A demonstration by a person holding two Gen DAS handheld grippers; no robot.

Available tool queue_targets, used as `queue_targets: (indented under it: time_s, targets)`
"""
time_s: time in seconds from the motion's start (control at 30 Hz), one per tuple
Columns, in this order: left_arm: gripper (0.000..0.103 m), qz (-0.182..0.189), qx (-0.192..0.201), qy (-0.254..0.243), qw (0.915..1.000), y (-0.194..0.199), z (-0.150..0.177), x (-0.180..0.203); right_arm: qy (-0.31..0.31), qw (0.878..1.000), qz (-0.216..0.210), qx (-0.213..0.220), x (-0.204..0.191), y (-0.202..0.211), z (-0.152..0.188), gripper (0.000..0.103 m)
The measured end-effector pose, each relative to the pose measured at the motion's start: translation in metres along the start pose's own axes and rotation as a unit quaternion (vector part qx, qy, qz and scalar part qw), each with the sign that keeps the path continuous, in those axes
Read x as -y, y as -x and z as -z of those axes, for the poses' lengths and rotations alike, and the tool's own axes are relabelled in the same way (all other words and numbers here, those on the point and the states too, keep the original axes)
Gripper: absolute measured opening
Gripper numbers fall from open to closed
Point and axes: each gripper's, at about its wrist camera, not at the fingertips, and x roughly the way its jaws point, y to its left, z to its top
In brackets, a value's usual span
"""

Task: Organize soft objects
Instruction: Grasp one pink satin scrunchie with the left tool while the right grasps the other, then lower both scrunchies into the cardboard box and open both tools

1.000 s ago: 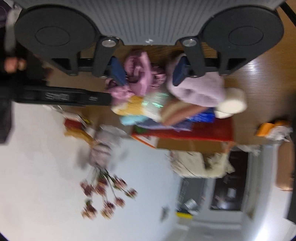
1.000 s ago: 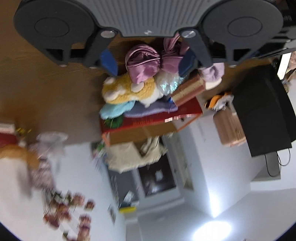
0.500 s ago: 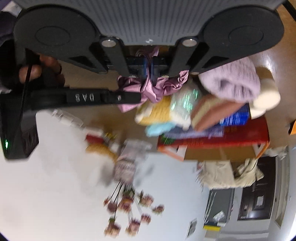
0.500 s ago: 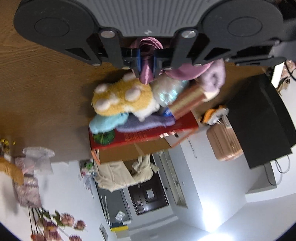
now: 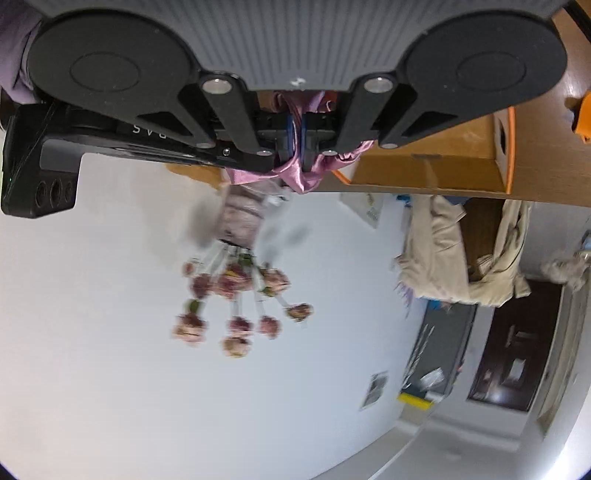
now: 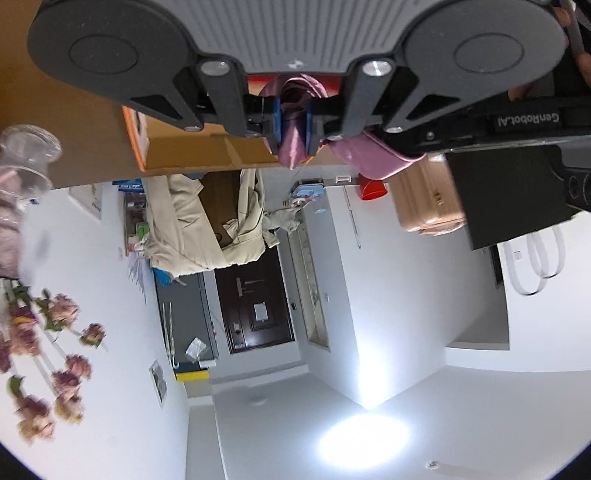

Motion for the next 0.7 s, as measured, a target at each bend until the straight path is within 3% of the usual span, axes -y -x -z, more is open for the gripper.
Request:
queue_targets:
  time_s: [0.17,0.27,0.37,0.57,0.63,0.7]
  targets:
    - [0.004,-0.045,-0.029,0.044,0.9976,-0.066,-0.035,-0.068,-0.032,0.998,-0.007,-0.060,0.027,-0.108,-0.041,0.011]
    - [0.004,-0.064,-0.055,0.071,0.9939,-0.099,-0.041,-0.111,-0.038,0.995,0.002,-0.091,0.035,-0.167,-0.052,0.012]
    - [0.004,-0.079,-0.088,0.092,0.9887,-0.134,-0.044,-0.153,-0.060,0.990,0.013,-0.128,0.049,-0.227,-0.052,0.011]
    - [0.007,-0.123,-0.137,0.076,0.9799,-0.183,-0.031,-0.186,-0.107,0.975,0.039,-0.190,0.071,-0.305,-0.022,0.011]
    - [0.012,-0.140,-0.146,0.085,0.9756,-0.192,-0.024,-0.196,-0.118,0.969,0.055,-0.208,0.076,-0.324,-0.008,0.012]
    - [0.029,-0.146,-0.138,0.103,0.9741,-0.189,-0.019,-0.203,-0.117,0.966,0.082,-0.215,0.080,-0.341,0.003,0.013]
